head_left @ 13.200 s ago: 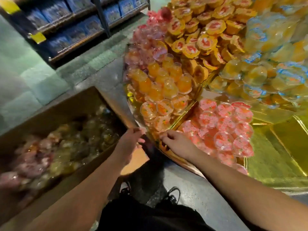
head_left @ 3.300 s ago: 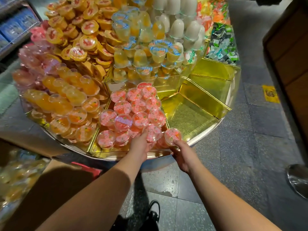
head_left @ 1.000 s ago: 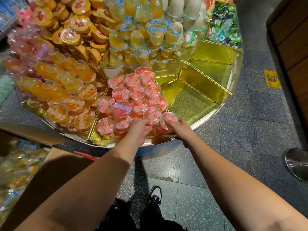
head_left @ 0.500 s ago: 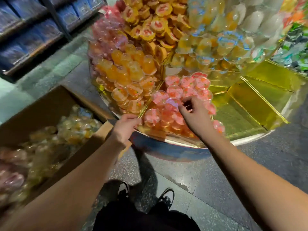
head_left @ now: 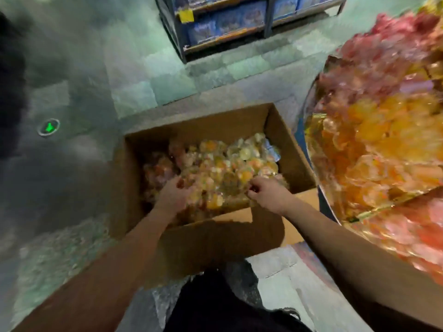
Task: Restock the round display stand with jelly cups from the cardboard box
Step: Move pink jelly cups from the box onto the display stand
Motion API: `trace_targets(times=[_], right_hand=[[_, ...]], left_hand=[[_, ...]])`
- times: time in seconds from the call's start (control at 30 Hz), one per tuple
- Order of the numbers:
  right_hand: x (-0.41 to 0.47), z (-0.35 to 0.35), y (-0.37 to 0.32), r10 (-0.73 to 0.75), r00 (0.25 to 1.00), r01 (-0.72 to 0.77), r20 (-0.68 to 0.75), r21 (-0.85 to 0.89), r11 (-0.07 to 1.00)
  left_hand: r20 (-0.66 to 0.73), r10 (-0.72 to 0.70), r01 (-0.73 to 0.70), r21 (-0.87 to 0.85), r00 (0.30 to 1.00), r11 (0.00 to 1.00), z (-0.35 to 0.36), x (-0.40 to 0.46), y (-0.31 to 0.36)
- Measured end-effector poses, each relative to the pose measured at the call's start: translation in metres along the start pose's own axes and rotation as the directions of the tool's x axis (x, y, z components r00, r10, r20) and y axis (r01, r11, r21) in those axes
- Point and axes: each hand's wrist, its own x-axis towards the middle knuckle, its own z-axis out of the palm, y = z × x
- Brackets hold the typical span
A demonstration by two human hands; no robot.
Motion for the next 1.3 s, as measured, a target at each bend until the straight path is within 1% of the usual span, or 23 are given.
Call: trace_targets(times=[0.1,0.17,0.23,0.3,0.43,0.5,0.57,0.63,0.7,0.77,0.9,0.97,1.03,1.1,1.2,1.27,1.3], right_hand=[[0.052,0.034,-0.031,0.005,0.994,0.005,0.107,-0.094,0.996],[0.084,0.054,-0.053,0.020,0.983,0.009,0.183,-0.159,0.987],[0.110,0.074,-0.070,0.066,0.971,-0.021,0.232,-0.191,0.981],[0.133,0.091,-0.085,0.068,0.966,-0.015,0.250,-0.207,0.978],[0.170,0.113,-0.116,0.061,0.969,-0.010,0.241,-0.208,0.978],[0.185,0.121,-0.131,0.059,0.976,-0.013,0.210,-0.216,0.976],[0.196,0.129,-0.144,0.058,0.981,-0.020,0.184,-0.204,0.979],[0.205,0.138,-0.155,0.071,0.977,-0.041,0.202,-0.149,0.988],[0.213,0.147,-0.161,0.086,0.976,-0.063,0.200,-0.120,0.991],[0.219,0.154,-0.163,0.117,0.980,-0.098,0.162,-0.122,0.988],[0.225,0.163,-0.164,0.158,0.984,-0.152,0.079,-0.079,0.985],[0.226,0.168,-0.165,0.170,0.982,-0.164,0.078,-0.071,0.984],[0.227,0.174,-0.165,0.180,0.980,-0.176,0.086,-0.049,0.983],[0.226,0.176,-0.163,0.180,0.980,-0.181,0.087,-0.007,0.984],[0.219,0.171,-0.158,0.209,0.973,-0.218,0.095,0.099,0.971],[0.213,0.163,-0.156,0.227,0.969,-0.240,0.095,0.161,0.957],[0.208,0.157,-0.156,0.222,0.971,-0.236,0.092,0.187,0.954]], left_hand=[[-0.014,-0.158,0.157,-0.023,0.987,0.987,-0.035,0.029,-0.055],[0.052,-0.251,0.252,-0.016,0.967,0.968,-0.041,0.061,-0.110],[0.111,-0.285,0.277,0.078,0.952,0.958,-0.038,0.084,-0.147],[0.176,-0.292,0.251,0.223,0.940,0.942,-0.047,0.081,-0.141],[0.255,-0.249,0.103,0.477,0.934,0.873,-0.049,0.087,-0.146],[0.317,-0.219,-0.007,0.580,0.923,0.814,-0.044,0.091,-0.154],[0.381,-0.199,-0.121,0.669,0.903,0.733,-0.040,0.095,-0.159],[0.422,-0.198,-0.196,0.722,0.885,0.663,-0.037,0.099,-0.163],[0.459,-0.216,-0.242,0.747,0.862,0.619,-0.035,0.104,-0.164],[0.480,-0.237,-0.270,0.764,0.844,0.586,-0.036,0.110,-0.163],[0.486,-0.215,-0.340,0.807,0.847,0.483,-0.037,0.119,-0.164],[0.482,-0.206,-0.366,0.828,0.851,0.426,-0.036,0.122,-0.165],[0.503,-0.189,-0.405,0.826,0.843,0.393,-0.035,0.124,-0.169],[0.527,-0.178,-0.437,0.817,0.831,0.377,-0.035,0.126,-0.170],[0.531,-0.162,-0.442,0.810,0.832,0.384,-0.036,0.126,-0.170],[0.515,-0.148,-0.425,0.811,0.844,0.402,-0.037,0.123,-0.165],[0.500,-0.135,-0.404,0.807,0.855,0.430,-0.040,0.121,-0.163]])
